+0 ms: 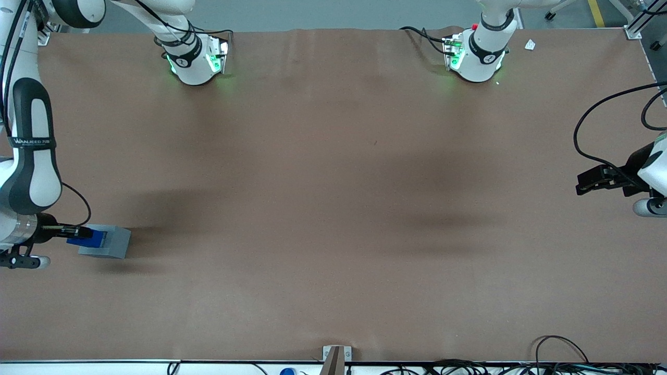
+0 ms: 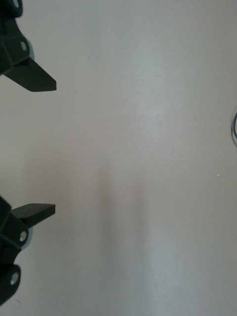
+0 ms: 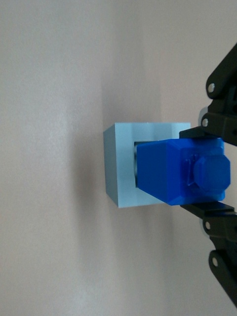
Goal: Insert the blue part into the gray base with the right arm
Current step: 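Lower the blue block into the gray base's square hole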
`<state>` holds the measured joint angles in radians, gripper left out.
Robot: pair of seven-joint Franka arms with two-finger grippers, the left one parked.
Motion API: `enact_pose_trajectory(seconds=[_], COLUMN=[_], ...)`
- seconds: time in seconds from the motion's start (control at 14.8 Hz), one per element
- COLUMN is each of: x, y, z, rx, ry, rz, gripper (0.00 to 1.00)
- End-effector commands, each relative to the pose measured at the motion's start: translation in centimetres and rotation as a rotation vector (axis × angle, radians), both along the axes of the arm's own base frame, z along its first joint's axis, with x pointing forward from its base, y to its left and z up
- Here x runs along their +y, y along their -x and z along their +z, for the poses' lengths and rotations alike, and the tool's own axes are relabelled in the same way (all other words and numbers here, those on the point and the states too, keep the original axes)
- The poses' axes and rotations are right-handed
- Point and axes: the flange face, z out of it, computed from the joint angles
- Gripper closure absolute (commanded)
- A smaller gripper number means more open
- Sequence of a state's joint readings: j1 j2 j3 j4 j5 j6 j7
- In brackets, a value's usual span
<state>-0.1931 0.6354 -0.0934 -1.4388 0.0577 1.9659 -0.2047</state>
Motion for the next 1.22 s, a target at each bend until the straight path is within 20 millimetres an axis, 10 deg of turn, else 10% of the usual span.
enact_pose_trajectory(seconds=[0.0,1.15], x=[-0.21,-0.59], y=[-0.17,0.02], z=[-0.32,-0.48], rx=[-0.001,0.012], ry=[-0.035,-0.019], rz=[-0.004,0.005], gripper=[1.0,1.0])
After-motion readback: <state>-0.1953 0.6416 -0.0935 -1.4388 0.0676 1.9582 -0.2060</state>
